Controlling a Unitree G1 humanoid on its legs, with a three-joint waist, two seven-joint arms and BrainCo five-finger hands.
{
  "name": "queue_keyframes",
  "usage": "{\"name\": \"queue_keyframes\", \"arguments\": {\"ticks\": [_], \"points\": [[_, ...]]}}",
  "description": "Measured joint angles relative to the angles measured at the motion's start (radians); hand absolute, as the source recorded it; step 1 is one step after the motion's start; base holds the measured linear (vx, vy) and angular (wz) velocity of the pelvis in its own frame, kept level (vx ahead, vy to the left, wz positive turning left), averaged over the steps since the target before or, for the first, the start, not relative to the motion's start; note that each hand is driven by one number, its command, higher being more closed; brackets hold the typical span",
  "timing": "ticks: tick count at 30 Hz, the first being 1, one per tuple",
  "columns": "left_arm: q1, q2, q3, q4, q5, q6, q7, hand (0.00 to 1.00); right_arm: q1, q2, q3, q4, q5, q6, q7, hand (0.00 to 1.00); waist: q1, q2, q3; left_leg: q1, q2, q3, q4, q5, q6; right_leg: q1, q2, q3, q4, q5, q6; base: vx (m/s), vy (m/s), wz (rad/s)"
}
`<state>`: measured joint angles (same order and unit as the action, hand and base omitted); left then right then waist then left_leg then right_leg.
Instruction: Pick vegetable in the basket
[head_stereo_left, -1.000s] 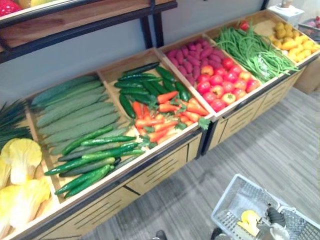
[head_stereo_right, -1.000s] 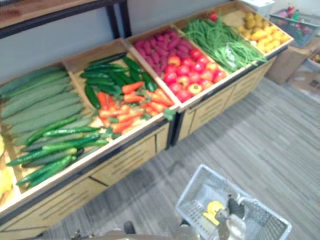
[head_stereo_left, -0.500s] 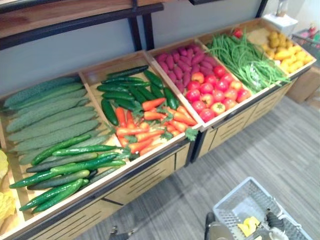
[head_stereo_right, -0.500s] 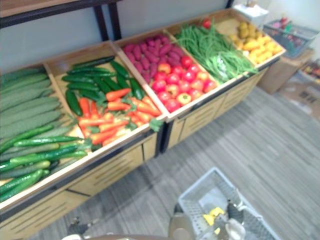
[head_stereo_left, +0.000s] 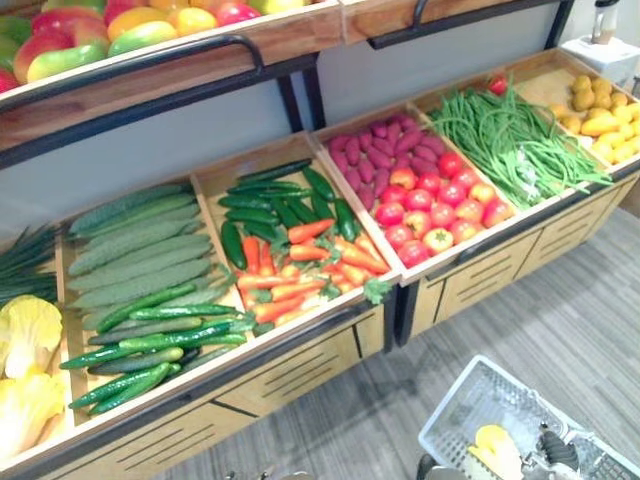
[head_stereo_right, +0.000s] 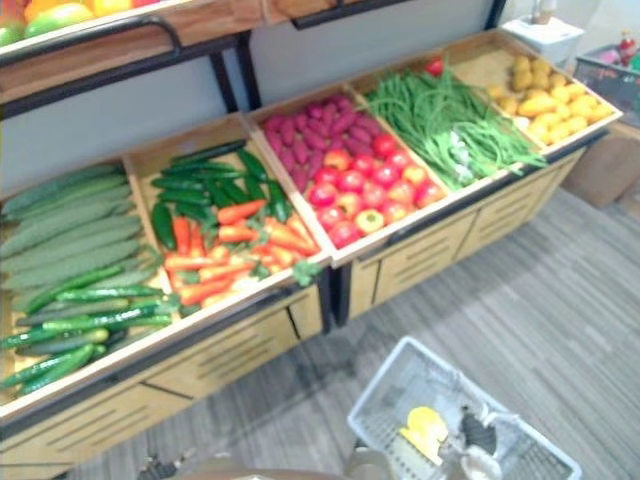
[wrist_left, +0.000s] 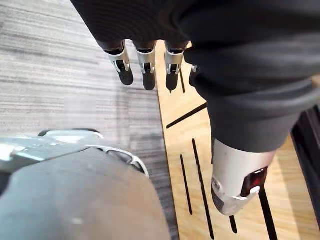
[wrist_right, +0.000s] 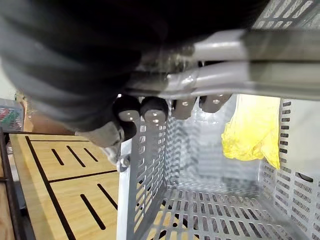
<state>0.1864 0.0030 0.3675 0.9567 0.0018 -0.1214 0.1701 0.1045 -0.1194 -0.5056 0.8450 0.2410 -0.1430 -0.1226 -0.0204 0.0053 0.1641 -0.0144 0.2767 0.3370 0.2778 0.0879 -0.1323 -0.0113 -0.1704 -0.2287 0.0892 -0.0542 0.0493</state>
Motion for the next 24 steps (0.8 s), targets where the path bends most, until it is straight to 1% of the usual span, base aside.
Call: {"name": "queue_keyframes", "arguments": {"ticks": [1, 2, 3, 4, 5, 6, 7, 8, 9, 11, 12, 13, 14, 15, 16, 18, 19, 21, 22, 24], "points": [[0.004, 0.000, -0.018, -0.020, 0.000, 0.000, 0.000, 0.00, 0.001, 0.000, 0.000, 0.000, 0.000, 0.000, 0.000, 1.00, 0.000, 0.000, 0.000, 0.002, -0.021, 0.010, -0.033, -0.012, -0.001, -0.001, -0.004, 0.001, 0.000, 0.003, 0.005, 0.05, 0.120, -0.02], [0.011, -0.001, -0.059, -0.071, 0.000, -0.002, -0.003, 0.00, 0.007, 0.001, -0.001, -0.005, 0.000, 0.000, -0.001, 1.00, -0.001, 0.005, 0.000, 0.008, -0.060, 0.009, -0.121, -0.016, -0.001, -0.001, -0.005, 0.001, 0.006, 0.010, 0.015, 0.05, 0.157, -0.10], [0.016, -0.006, -0.105, -0.125, 0.000, -0.004, -0.004, 0.00, 0.010, 0.000, -0.003, -0.014, 0.000, 0.000, -0.001, 1.00, 0.001, 0.021, 0.000, 0.020, -0.085, 0.010, -0.197, 0.026, 0.013, -0.005, 0.006, 0.002, 0.016, 0.013, 0.022, 0.05, 0.174, -0.08], [0.021, -0.006, -0.130, -0.150, 0.001, -0.007, -0.008, 0.00, 0.011, 0.005, -0.005, -0.015, 0.000, 0.000, -0.001, 1.00, 0.000, 0.026, -0.004, 0.030, -0.088, 0.024, -0.212, 0.013, 0.014, -0.004, 0.010, 0.005, 0.015, 0.015, 0.026, 0.06, 0.165, -0.02], [0.015, -0.005, -0.184, -0.216, 0.001, -0.013, -0.015, 0.00, 0.018, 0.017, -0.005, -0.027, 0.000, 0.000, -0.001, 1.00, -0.002, 0.023, -0.012, 0.038, -0.100, 0.009, -0.241, 0.010, 0.011, -0.006, 0.008, 0.006, 0.001, 0.024, 0.039, 0.04, 0.143, 0.06], [0.014, -0.005, -0.234, -0.290, 0.004, -0.035, -0.021, 0.00, 0.021, 0.031, -0.005, -0.048, -0.001, 0.000, -0.001, 1.00, -0.001, 0.012, -0.008, 0.035, -0.112, 0.009, -0.255, 0.002, 0.013, -0.012, 0.000, 0.009, -0.013, 0.034, 0.053, 0.02, 0.129, 0.05], [0.014, -0.004, -0.258, -0.322, 0.004, -0.045, -0.022, 0.00, 0.021, 0.035, -0.005, -0.058, -0.001, -0.001, -0.001, 1.00, -0.002, 0.013, -0.007, 0.033, -0.115, 0.009, -0.261, -0.008, 0.020, -0.016, -0.001, 0.009, -0.017, 0.036, 0.057, -0.02, 0.136, 0.00], [0.015, -0.002, -0.307, -0.377, 0.006, -0.055, -0.025, 0.00, 0.024, 0.040, -0.005, -0.076, -0.001, -0.001, -0.002, 1.00, -0.004, 0.023, -0.008, 0.036, -0.115, 0.010, -0.276, -0.037, 0.025, -0.020, 0.000, 0.009, -0.019, 0.041, 0.065, -0.02, 0.111, 0.01], [0.015, 0.000, -0.332, -0.396, 0.015, -0.058, -0.026, 0.00, 0.030, 0.041, -0.005, -0.084, -0.001, -0.002, -0.003, 1.00, -0.006, 0.031, -0.011, 0.037, -0.113, 0.010, -0.280, -0.058, 0.031, -0.021, 0.001, 0.008, -0.021, 0.042, 0.067, -0.02, 0.136, -0.02], [0.024, 0.033, -0.431, -0.454, 0.073, -0.087, -0.038, 0.00, 0.050, 0.043, -0.005, -0.085, -0.001, -0.012, -0.003, 1.00, -0.005, 0.035, -0.020, 0.038, -0.125, 0.019, -0.279, -0.082, 0.036, -0.019, -0.004, 0.023, -0.040, 0.050, 0.080, -0.02, 0.106, -0.11], [0.033, 0.046, -0.454, -0.474, 0.093, -0.089, -0.041, 0.00, 0.054, 0.043, -0.004, -0.085, -0.001, -0.015, -0.002, 1.00, -0.005, 0.039, -0.023, 0.038, -0.128, 0.023, -0.279, -0.086, 0.037, -0.019, -0.006, 0.030, -0.044, 0.053, 0.084, -0.02, 0.078, -0.24], [0.054, 0.082, -0.501, -0.533, 0.134, -0.094, -0.066, 0.00, 0.054, 0.039, -0.004, -0.084, -0.001, -0.024, -0.001, 1.00, -0.006, 0.045, -0.027, 0.042, -0.131, 0.039, -0.277, -0.098, 0.030, -0.021, -0.006, 0.049, -0.056, 0.059, 0.087, 0.00, 0.051, -0.23], [0.067, 0.099, -0.521, -0.563, 0.144, -0.095, -0.075, 0.00, 0.055, 0.037, -0.004, -0.083, -0.001, -0.029, -0.001, 1.00, -0.006, 0.048, -0.029, 0.043, -0.132, 0.043, -0.276, -0.102, 0.029, -0.021, -0.006, 0.054, -0.060, 0.060, 0.090, 0.01, 0.038, -0.25], [0.091, 0.136, -0.556, -0.624, 0.172, -0.105, -0.093, 0.00, 0.058, 0.030, -0.002, -0.081, 0.000, -0.034, -0.001, 1.00, -0.009, 0.051, -0.032, 0.042, -0.133, 0.046, -0.276, -0.105, 0.029, -0.022, -0.005, 0.058, -0.071, 0.062, 0.093, 0.03, 0.006, -0.13], [0.103, 0.175, -0.592, -0.677, 0.181, -0.120, -0.108, 0.00, 0.061, 0.015, 0.004, -0.072, 0.000, -0.036, 0.000, 1.00, -0.011, 0.061, -0.039, 0.042, -0.133, 0.049, -0.277, -0.106, 0.027, -0.024, -0.005, 0.061, -0.073, 0.062, 0.093, 0.05, 0.000, -0.10], [0.113, 0.222, -0.618, -0.739, 0.204, -0.144, -0.119, 0.00, 0.053, -0.005, 0.008, -0.048, 0.000, -0.038, 0.001, 1.00, -0.011, 0.065, -0.043, 0.043, -0.133, 0.057, -0.281, -0.108, 0.026, -0.034, -0.003, 0.068, -0.077, 0.062, 0.093, 0.05, -0.002, -0.13], [0.115, 0.261, -0.638, -0.784, 0.219, -0.163, -0.128, 0.00, 0.050, -0.020, 0.016, -0.036, 0.000, -0.038, 0.002, 1.00, -0.011, 0.073, -0.048, 0.041, -0.133, 0.063, -0.284, -0.108, 0.026, -0.038, -0.001, 0.074, -0.079, 0.067, 0.088, 0.08, -0.004, -0.12], [0.115, 0.340, -0.682, -0.851, 0.218, -0.190, -0.159, 0.00, 0.041, -0.038, 0.031, -0.014, 0.002, -0.038, 0.003, 1.00, -0.022, 0.080, -0.053, 0.042, -0.139, 0.062, -0.290, -0.104, 0.031, -0.036, 0.002, 0.073, -0.090, 0.079, 0.091, 0.09, 0.001, -0.06], [0.114, 0.362, -0.693, -0.868, 0.217, -0.195, -0.170, 0.00, 0.033, -0.044, 0.038, -0.004, 0.002, -0.038, 0.004, 1.00, -0.029, 0.080, -0.053, 0.042, -0.139, 0.062, -0.291, -0.104, 0.031, -0.036, 0.003, 0.073, -0.092, 0.079, 0.091, 0.10, -0.002, -0.06], [0.113, 0.459, -0.745, -0.926, 0.218, -0.210, -0.225, 0.00, 0.014, -0.060, 0.049, 0.013, 0.002, -0.038, 0.014, 1.00, -0.038, 0.085, -0.057, 0.044, -0.141, 0.060, -0.293, -0.104, 0.031, -0.036, 0.003, 0.075, -0.092, 0.083, 0.091, 0.10, -0.008, -0.09]]}}
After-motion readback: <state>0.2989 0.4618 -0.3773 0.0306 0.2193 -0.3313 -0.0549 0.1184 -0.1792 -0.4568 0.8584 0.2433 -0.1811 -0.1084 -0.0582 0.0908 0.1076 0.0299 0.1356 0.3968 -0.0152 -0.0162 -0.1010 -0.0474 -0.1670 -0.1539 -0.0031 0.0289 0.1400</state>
